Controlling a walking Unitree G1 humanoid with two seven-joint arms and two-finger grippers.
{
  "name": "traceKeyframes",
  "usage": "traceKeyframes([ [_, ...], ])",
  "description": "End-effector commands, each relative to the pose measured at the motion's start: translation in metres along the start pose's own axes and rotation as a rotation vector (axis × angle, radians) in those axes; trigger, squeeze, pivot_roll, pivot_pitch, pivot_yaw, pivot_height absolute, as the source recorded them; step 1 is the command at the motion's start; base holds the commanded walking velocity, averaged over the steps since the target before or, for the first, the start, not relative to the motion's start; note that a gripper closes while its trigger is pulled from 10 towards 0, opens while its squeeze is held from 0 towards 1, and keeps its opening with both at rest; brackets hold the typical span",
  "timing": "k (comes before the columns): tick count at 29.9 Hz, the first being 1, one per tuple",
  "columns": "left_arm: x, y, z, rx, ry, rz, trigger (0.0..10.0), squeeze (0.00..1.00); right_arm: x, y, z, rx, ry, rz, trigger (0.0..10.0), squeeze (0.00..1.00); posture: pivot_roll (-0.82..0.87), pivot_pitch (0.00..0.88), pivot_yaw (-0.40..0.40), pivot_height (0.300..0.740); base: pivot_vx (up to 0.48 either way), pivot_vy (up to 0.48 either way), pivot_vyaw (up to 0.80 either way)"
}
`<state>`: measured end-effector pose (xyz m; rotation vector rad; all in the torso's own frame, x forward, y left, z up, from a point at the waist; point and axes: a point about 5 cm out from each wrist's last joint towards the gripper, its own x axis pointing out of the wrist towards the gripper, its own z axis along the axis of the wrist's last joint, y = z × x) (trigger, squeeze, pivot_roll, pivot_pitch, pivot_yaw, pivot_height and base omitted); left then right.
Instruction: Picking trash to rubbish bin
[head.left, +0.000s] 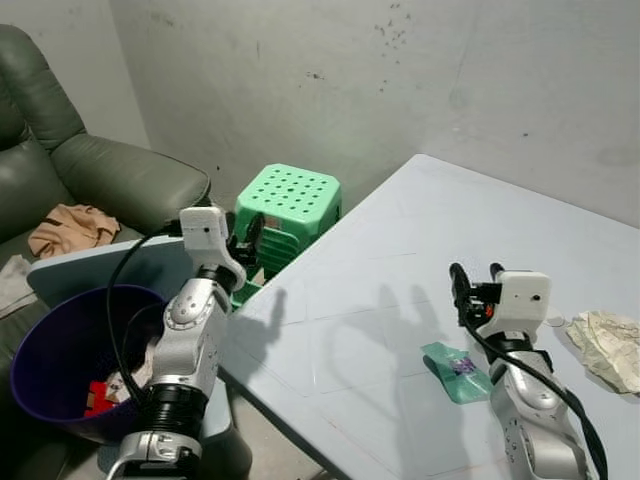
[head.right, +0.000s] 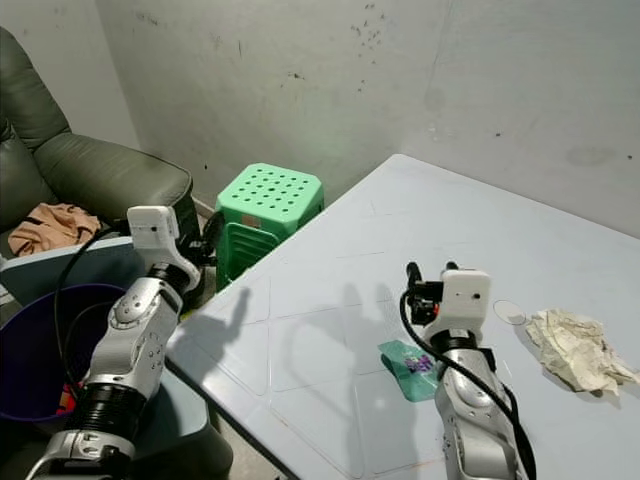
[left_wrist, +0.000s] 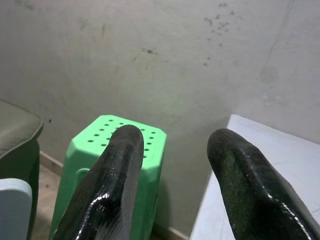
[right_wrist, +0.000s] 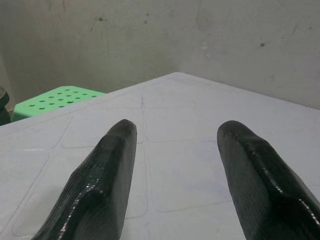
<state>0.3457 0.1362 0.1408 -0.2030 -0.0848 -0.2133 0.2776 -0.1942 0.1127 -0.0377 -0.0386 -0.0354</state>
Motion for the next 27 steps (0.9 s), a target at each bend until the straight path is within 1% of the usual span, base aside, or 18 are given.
traceKeyframes([
  [1,-0.002,-0.002,-0.002,0.004,0.018,-0.009,10.0,0.00,-0.001,0.000,0.005,-0.001,-0.013,0.008,10.0,0.00,-0.11,0.000,-0.049,0.740,0.000,0.000,0.00],
  [8,-0.006,-0.003,-0.005,-0.011,0.040,-0.003,10.0,0.00,-0.004,0.001,0.004,0.000,-0.007,0.015,10.0,0.00,-0.11,0.000,-0.054,0.740,0.000,0.000,0.00],
  [9,-0.007,-0.003,-0.006,-0.015,0.046,-0.001,10.0,0.00,-0.005,0.001,0.003,0.001,-0.005,0.016,10.0,0.00,-0.11,0.000,-0.054,0.740,0.000,0.000,0.00],
  [10,-0.009,-0.004,-0.009,-0.022,0.074,0.006,10.0,0.00,-0.007,0.002,0.002,0.000,0.002,0.020,10.0,0.00,-0.11,0.000,-0.056,0.740,0.000,0.000,0.00],
  [12,-0.011,-0.004,-0.009,-0.012,0.071,0.004,10.0,0.00,-0.009,0.002,0.001,0.001,0.007,0.022,10.0,0.00,-0.11,0.000,-0.059,0.740,-0.412,0.000,0.00],
  [13,-0.012,-0.004,-0.010,-0.027,0.069,0.006,10.0,0.00,-0.010,0.002,0.000,0.001,0.012,0.026,10.0,0.00,-0.10,0.000,-0.061,0.740,-0.345,0.000,0.00],
  [21,-0.016,-0.003,-0.010,-0.025,0.076,0.024,10.0,0.00,-0.012,0.004,0.000,0.000,0.022,0.042,10.0,0.00,-0.10,0.000,-0.070,0.740,-0.305,0.000,0.00],
  [27,-0.017,-0.002,-0.009,-0.026,0.061,0.035,10.0,0.00,-0.012,0.004,0.000,-0.003,0.024,0.055,10.0,0.00,-0.10,0.000,-0.076,0.740,0.000,0.000,0.00],
])
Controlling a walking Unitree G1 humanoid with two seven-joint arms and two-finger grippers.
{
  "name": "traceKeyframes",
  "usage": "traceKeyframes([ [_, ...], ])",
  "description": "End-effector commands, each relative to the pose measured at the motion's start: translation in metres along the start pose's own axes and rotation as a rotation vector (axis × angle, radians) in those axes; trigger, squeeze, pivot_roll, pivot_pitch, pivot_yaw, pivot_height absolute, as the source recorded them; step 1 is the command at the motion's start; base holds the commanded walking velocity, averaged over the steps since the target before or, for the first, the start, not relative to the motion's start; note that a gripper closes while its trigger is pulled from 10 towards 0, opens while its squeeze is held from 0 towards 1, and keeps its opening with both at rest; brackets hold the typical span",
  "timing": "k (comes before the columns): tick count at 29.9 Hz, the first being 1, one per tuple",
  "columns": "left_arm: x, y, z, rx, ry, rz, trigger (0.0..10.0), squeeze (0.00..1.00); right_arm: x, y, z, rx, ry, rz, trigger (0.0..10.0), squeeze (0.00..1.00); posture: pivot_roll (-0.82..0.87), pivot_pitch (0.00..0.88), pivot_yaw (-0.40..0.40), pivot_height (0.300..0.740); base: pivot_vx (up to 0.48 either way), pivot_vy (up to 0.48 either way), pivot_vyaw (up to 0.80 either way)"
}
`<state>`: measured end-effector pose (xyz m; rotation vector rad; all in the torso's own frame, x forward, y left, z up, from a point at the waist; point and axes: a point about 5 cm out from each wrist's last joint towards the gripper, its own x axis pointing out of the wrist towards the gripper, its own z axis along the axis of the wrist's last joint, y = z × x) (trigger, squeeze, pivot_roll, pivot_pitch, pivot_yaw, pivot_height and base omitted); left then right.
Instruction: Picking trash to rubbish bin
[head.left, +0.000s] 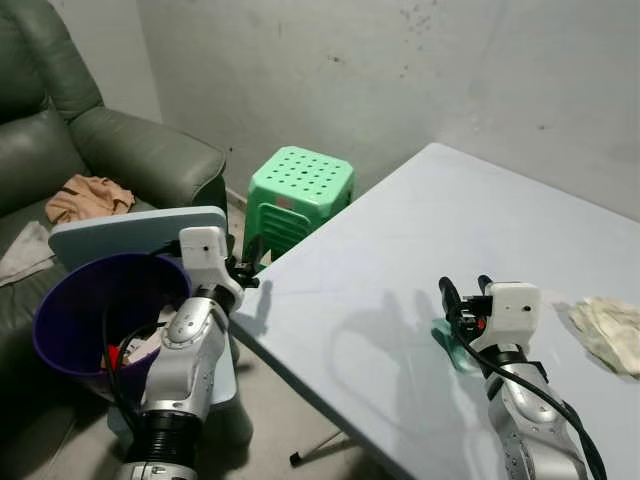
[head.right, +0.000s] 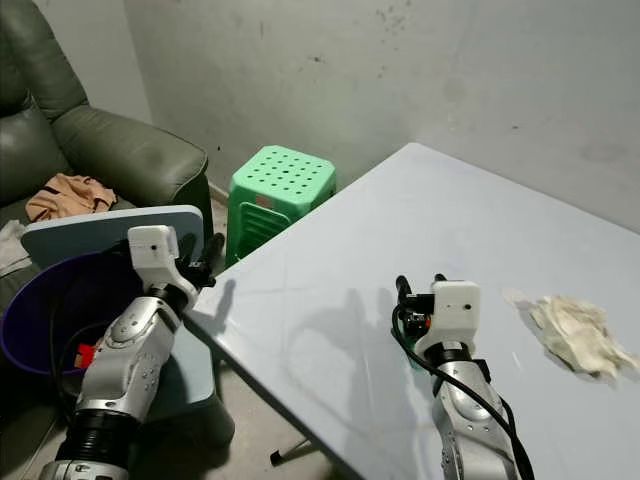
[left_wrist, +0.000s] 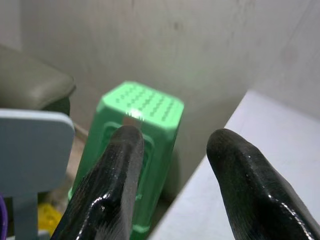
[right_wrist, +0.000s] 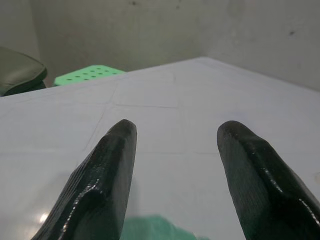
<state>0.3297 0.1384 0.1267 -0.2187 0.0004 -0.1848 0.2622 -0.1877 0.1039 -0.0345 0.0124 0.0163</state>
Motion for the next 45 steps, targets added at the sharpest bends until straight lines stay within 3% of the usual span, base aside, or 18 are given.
traceKeyframes([
  [1,0.000,-0.003,0.003,-0.008,-0.018,-0.001,10.0,0.00,0.003,-0.002,0.009,-0.008,-0.026,0.004,10.0,0.00,-0.10,0.000,-0.076,0.740,0.000,0.000,0.00],
  [16,-0.002,-0.012,0.002,-0.002,-0.017,-0.058,10.0,0.00,0.000,-0.001,0.009,-0.033,-0.017,0.043,10.0,0.00,-0.11,0.000,-0.074,0.740,0.000,0.000,0.00],
  [27,-0.021,-0.069,-0.022,0.133,0.045,-0.361,10.0,0.00,-0.010,-0.014,0.001,-0.073,0.034,0.112,10.0,0.00,-0.13,0.000,-0.047,0.740,0.000,0.000,0.00],
  [32,-0.022,-0.073,-0.022,0.134,0.044,-0.387,10.0,0.00,-0.016,-0.023,-0.003,-0.091,0.050,0.089,10.0,0.00,-0.15,0.000,-0.031,0.740,0.000,0.000,0.00],
  [45,-0.019,-0.071,-0.018,0.149,0.041,-0.398,10.0,0.00,-0.022,-0.023,-0.006,-0.083,0.064,0.093,10.0,0.00,-0.16,0.000,-0.014,0.740,0.000,0.000,-0.66],
])
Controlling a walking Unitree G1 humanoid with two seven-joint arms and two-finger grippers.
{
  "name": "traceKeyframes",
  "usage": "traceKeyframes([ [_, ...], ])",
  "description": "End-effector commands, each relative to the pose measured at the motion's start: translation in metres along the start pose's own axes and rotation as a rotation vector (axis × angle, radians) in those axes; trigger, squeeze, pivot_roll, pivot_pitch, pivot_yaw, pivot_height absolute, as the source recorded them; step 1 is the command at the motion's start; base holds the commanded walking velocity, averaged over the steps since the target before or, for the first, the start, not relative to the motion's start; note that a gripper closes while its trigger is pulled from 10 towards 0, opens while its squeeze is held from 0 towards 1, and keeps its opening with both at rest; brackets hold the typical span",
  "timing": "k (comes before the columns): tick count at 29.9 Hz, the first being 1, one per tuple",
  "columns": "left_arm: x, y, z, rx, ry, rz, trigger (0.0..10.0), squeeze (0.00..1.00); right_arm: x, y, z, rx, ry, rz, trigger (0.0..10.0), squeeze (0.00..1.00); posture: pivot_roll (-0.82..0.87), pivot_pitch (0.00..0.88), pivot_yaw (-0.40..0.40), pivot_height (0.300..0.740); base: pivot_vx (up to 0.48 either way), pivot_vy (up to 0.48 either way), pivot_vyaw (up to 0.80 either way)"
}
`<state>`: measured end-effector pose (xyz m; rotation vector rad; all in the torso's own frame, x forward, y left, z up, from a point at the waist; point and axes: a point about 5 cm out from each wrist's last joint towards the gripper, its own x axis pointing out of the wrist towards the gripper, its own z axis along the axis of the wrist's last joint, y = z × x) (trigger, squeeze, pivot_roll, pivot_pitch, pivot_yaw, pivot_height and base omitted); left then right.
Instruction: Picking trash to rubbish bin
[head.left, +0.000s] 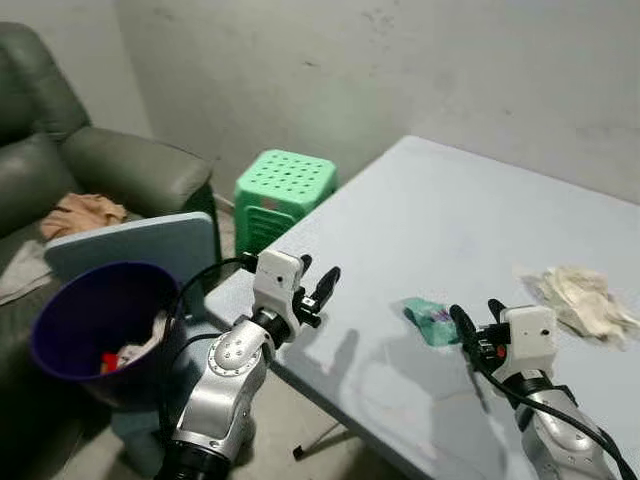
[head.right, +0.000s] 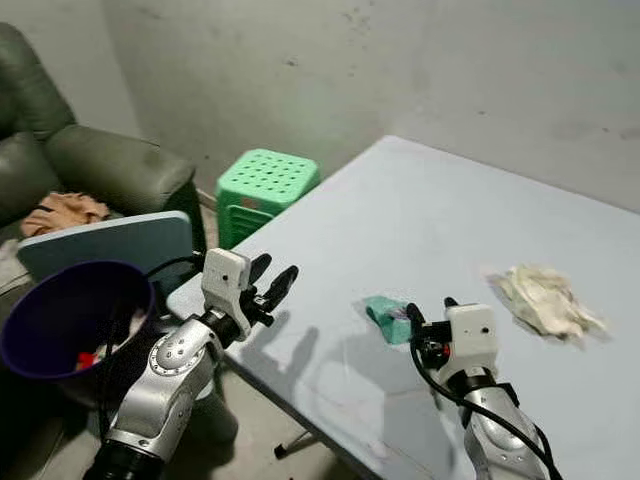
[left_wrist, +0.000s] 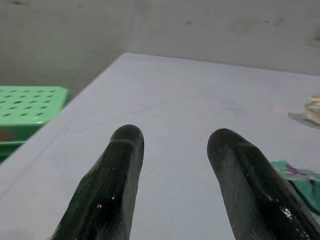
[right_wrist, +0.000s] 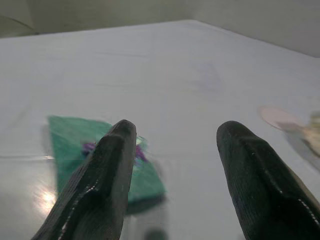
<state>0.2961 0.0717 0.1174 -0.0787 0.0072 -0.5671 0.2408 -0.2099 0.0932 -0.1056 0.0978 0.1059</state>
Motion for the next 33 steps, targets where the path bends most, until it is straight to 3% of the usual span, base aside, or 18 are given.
traceKeyframes([
  [1,0.003,-0.002,0.007,0.022,-0.019,-0.020,10.0,0.00,-0.001,-0.002,0.005,-0.013,-0.019,0.001,10.0,0.00,-0.16,0.000,-0.014,0.740,0.000,0.000,-0.71],
  [12,0.004,-0.004,0.006,-0.019,-0.017,-0.035,10.0,0.00,-0.001,0.000,0.004,-0.015,-0.010,0.020,10.0,0.00,-0.16,0.000,-0.015,0.740,0.000,0.000,-0.71],
  [18,0.005,-0.005,0.007,-0.033,-0.022,-0.025,10.0,0.00,-0.001,-0.001,0.005,-0.007,-0.021,0.012,10.0,0.00,-0.16,0.000,-0.019,0.740,0.000,0.306,-0.71],
  [25,0.006,-0.005,0.007,-0.024,-0.003,-0.007,10.0,0.00,-0.002,-0.001,0.006,0.008,-0.019,0.028,10.0,0.00,-0.16,0.000,-0.021,0.740,0.000,0.000,0.00],
  [33,0.006,-0.013,0.008,0.025,0.011,-0.088,10.0,0.00,-0.004,0.000,0.009,-0.011,-0.025,0.068,10.0,0.00,-0.16,0.000,-0.024,0.740,0.000,0.000,0.00],
])
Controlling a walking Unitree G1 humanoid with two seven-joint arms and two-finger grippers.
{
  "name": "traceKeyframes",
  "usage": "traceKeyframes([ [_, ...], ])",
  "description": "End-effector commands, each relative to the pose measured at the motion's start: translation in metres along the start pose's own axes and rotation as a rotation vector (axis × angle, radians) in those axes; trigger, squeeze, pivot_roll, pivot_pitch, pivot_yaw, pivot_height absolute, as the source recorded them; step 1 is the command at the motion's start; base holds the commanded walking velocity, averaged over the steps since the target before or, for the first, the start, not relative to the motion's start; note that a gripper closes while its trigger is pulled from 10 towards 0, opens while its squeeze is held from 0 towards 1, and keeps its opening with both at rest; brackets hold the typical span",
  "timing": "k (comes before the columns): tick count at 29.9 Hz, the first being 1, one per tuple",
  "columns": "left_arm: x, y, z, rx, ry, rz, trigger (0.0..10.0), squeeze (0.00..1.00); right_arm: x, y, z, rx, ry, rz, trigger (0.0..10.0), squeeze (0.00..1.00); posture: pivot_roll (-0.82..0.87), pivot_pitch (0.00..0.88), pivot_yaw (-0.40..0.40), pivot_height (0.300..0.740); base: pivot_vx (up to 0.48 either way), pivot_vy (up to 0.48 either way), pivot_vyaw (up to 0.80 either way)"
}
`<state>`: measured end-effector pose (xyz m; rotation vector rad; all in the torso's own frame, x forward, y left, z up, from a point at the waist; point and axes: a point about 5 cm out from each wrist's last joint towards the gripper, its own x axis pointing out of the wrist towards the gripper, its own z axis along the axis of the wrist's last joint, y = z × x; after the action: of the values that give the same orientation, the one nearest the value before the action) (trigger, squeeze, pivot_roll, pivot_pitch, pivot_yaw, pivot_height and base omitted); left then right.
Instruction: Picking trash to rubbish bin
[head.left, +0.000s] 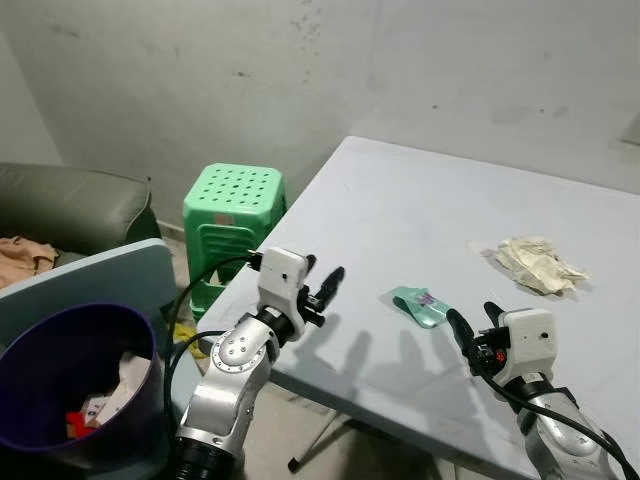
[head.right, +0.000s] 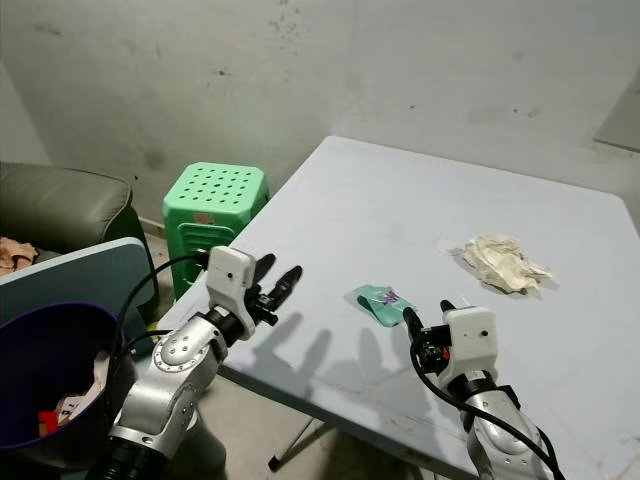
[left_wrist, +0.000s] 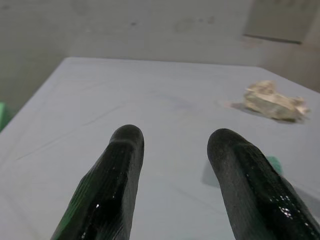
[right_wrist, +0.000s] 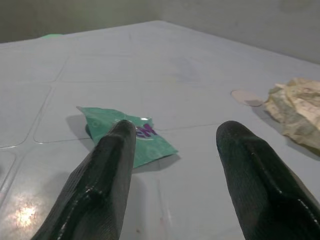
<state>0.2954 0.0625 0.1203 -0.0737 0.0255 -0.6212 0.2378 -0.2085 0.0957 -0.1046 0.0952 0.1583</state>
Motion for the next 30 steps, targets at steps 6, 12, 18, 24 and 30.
traceKeyframes([
  [6,0.001,-0.018,0.003,0.044,0.004,-0.115,10.0,0.00,-0.001,0.002,0.007,0.002,-0.016,0.085,10.0,0.00,-0.17,0.000,-0.026,0.740,0.000,0.000,0.00],
  [12,-0.004,-0.024,-0.004,0.054,0.035,-0.159,10.0,0.00,0.007,0.006,0.009,-0.019,-0.003,0.198,10.0,0.00,-0.17,0.000,-0.030,0.740,0.000,0.000,0.00],
  [18,-0.009,-0.018,-0.009,0.074,0.059,-0.142,10.0,0.00,0.016,0.007,0.014,-0.019,-0.009,0.243,10.0,0.00,-0.15,0.000,-0.039,0.740,0.000,0.000,0.00],
  [24,-0.015,-0.015,-0.008,0.072,0.068,-0.138,10.0,0.00,0.028,0.015,0.021,0.001,-0.021,0.354,10.0,0.00,-0.13,0.000,-0.048,0.740,0.000,0.000,0.00],
  [30,-0.019,-0.025,-0.006,0.060,0.065,-0.195,10.0,0.00,0.036,0.023,0.022,0.032,0.005,0.442,10.0,0.00,-0.11,0.000,-0.059,0.740,0.000,0.000,0.00],
])
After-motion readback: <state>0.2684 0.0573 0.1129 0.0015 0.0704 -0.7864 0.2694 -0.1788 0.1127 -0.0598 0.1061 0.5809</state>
